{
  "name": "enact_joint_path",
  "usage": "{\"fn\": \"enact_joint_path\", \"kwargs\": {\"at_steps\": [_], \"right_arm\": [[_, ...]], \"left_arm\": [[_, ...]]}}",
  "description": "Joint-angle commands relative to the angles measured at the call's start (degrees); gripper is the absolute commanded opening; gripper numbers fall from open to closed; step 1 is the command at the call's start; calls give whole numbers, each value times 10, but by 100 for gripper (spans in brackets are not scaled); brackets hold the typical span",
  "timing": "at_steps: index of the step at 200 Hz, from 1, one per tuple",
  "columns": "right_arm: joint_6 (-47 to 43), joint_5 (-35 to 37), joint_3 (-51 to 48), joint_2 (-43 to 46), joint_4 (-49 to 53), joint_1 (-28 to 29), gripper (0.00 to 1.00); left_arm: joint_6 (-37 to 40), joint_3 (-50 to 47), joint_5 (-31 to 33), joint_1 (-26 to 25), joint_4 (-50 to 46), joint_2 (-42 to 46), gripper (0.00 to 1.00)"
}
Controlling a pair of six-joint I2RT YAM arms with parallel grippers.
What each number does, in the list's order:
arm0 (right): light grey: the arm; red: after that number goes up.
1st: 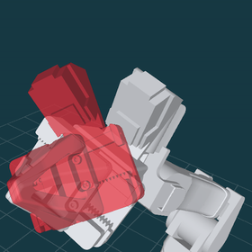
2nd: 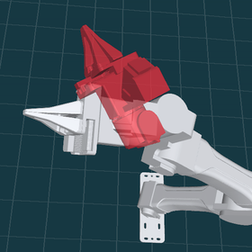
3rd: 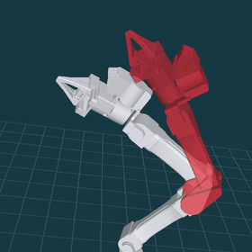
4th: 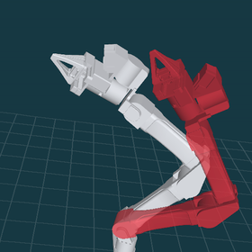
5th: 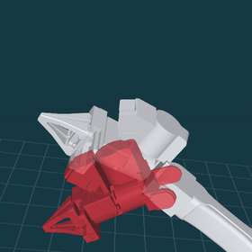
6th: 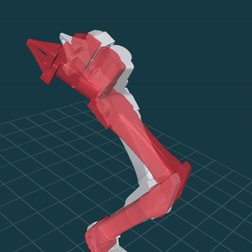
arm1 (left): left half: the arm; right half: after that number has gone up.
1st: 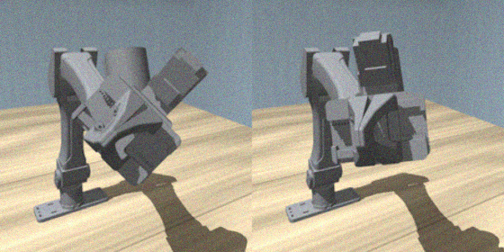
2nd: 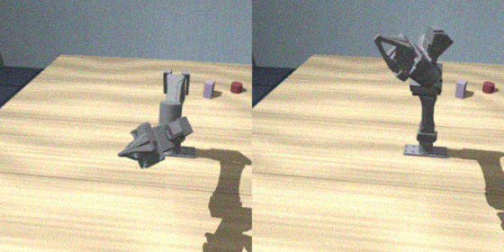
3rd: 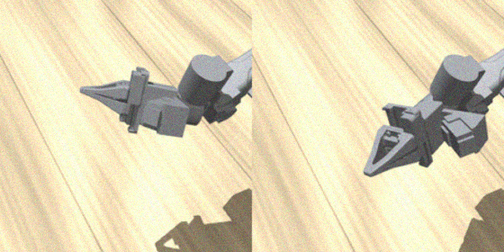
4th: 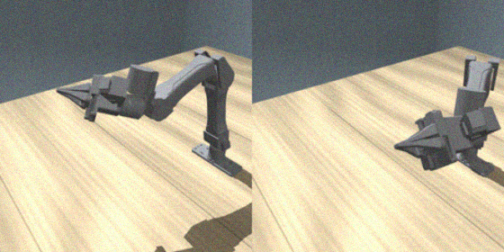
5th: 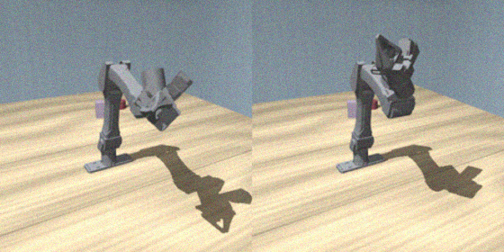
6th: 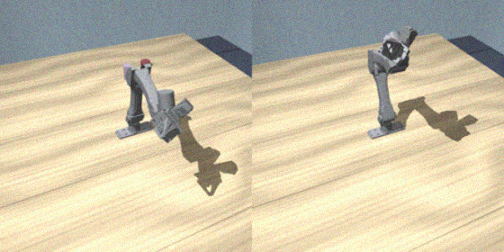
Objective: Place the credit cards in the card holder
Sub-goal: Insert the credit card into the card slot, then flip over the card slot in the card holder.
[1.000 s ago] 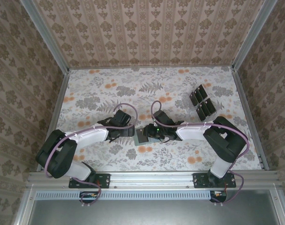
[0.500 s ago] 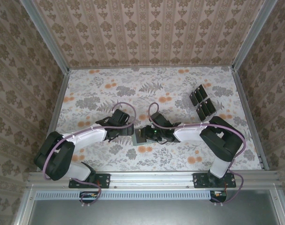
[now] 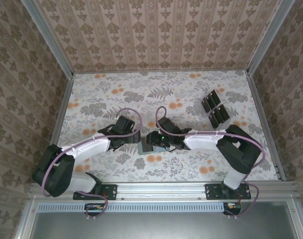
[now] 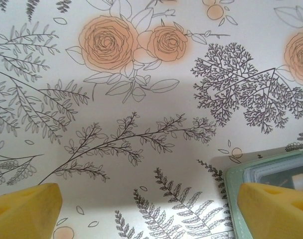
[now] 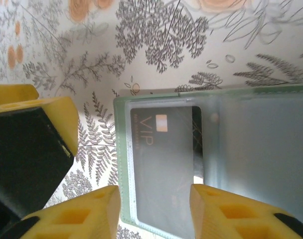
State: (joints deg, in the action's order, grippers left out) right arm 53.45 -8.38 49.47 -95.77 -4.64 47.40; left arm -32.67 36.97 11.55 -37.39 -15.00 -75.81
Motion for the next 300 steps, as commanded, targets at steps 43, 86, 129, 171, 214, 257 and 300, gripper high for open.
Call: {"fn": "enact_joint_path", "kwargs": {"at_steps": [43,86,129,171,214,257,300], "right_arm": [[-154,145,62,42,229,-9,51],[-218,168,88,26,263,-9,51],[-230,137,100,8,256,-8,50],[-228,110,117,-21,245,-7,48],[-228,120,132,-49,250,-5,48],[-218,143,129,-69,255,-9,48],[-202,125,112,-99,230,-11,48]], "left_arm": [[-7,-21,-27,9,-34,52,100],[-16,-27,-30,9,-34,56,100],[-29,-36,-37,9,-22,53,100],[-31,-38,-40,9,-22,55,100],[-29,-36,-45,9,-21,57,100],[-28,-37,-50,10,-21,64,100],[-25,-43,-51,10,-21,69,100]]}}
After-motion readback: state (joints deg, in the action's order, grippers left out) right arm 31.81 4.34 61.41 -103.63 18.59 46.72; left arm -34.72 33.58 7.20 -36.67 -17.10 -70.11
